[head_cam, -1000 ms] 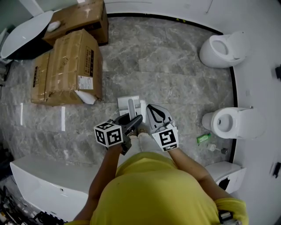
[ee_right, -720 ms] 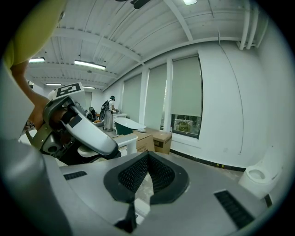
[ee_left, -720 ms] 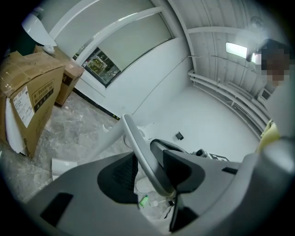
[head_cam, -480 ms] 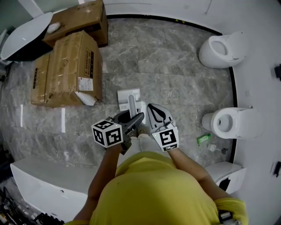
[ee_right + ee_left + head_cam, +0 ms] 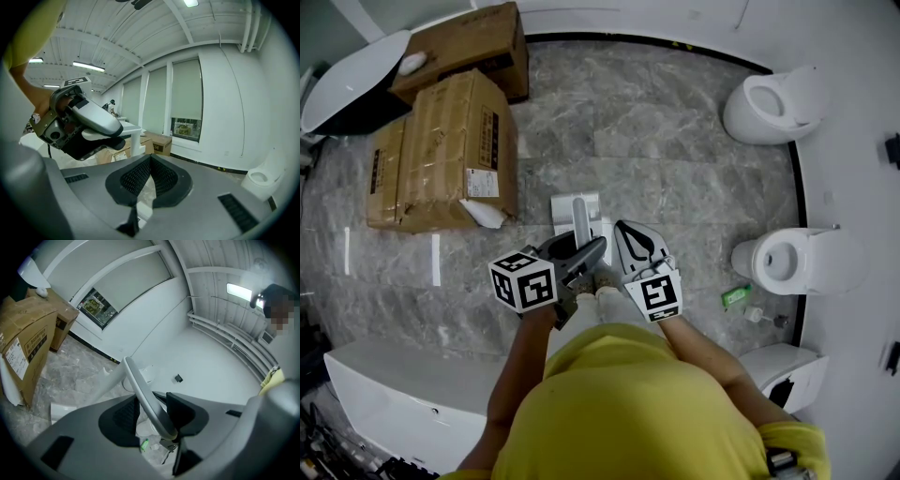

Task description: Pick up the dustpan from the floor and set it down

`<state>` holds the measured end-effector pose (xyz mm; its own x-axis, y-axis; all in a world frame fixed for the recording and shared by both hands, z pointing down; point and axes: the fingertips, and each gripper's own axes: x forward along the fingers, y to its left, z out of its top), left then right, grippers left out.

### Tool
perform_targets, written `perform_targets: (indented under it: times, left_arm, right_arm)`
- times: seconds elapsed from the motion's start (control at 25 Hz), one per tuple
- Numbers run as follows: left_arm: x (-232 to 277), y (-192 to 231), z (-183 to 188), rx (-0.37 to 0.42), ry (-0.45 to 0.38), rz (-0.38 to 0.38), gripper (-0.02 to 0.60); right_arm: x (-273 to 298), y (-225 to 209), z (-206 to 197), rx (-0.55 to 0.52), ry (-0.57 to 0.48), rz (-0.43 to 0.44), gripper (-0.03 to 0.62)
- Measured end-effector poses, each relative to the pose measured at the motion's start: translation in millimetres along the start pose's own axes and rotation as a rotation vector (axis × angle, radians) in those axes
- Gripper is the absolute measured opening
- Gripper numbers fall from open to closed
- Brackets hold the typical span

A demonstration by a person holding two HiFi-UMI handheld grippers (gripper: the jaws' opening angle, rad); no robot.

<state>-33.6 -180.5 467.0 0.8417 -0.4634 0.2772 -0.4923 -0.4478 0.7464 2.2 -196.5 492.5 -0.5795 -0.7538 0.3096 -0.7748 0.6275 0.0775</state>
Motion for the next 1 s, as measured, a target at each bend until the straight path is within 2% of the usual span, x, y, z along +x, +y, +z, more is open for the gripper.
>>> perform_targets:
  times: [0.56,1.0]
  left_arm:
    - [8,22,-19,-0.030,0.024,0.017,0.176]
    - [27,61,-46,-0.023,0.063,0.070,0.175]
  right_arm:
    - [-8,0,-8,0.003,0.020,-0.005,0.011]
    - [-14,-4,-14,0.008,0.032,-0.018,0.011]
